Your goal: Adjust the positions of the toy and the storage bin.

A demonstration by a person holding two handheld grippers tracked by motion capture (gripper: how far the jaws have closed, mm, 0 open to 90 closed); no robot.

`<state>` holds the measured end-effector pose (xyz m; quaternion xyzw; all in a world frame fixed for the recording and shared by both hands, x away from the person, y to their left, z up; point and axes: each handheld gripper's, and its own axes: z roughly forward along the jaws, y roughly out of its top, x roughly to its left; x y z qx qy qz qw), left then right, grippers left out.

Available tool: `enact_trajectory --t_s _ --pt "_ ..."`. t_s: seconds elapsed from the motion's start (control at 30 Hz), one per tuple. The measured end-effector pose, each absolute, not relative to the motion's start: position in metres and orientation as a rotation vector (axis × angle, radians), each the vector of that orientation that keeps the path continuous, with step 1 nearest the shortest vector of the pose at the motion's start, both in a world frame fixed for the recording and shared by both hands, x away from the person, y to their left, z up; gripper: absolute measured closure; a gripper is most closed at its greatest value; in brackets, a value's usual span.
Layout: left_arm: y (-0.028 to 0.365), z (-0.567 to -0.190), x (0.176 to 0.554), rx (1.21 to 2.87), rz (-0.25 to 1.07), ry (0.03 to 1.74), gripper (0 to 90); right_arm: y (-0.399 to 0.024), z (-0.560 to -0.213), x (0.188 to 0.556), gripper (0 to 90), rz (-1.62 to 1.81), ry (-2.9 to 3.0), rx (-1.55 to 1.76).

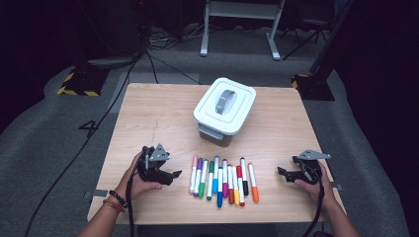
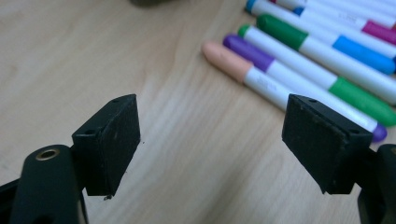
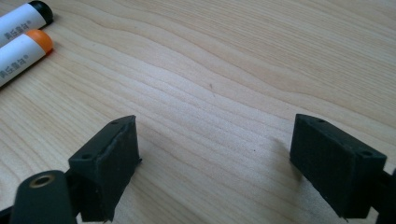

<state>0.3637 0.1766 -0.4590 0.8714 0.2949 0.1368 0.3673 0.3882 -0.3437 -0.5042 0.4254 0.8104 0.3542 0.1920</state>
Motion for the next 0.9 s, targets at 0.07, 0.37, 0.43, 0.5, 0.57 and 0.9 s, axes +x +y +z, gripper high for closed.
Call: enact_trajectory --t_s 0.07,0.37,0.43,0.5,0.57,0.9 --pt "0.169 -0.447 0.368 2.228 0.4 0.76 20.0 -0.344 -0.504 0.388 15.8 0.994 2.274 1.196" --pt "0.129 -0.394 0.393 2.113 0.447 0.712 22.8 -0.344 -0.504 0.388 15.9 0.992 2.273 1.196" --pt "0.121 -0.385 0.399 2.088 0.451 0.726 22.9 -0.344 -0.504 0.388 15.8 0.992 2.273 1.196" --pt "0.116 -0.381 0.403 2.08 0.459 0.721 22.7 -0.344 -0.504 0.387 15.9 0.992 2.273 1.194" --pt "0.104 -0.376 0.41 2.094 0.508 0.737 22.8 -0.344 -0.504 0.387 15.8 0.993 2.273 1.194" --pt "0.072 -0.37 0.451 2.082 0.555 0.896 26.3 -0.344 -0.504 0.387 15.9 0.994 2.274 1.193"
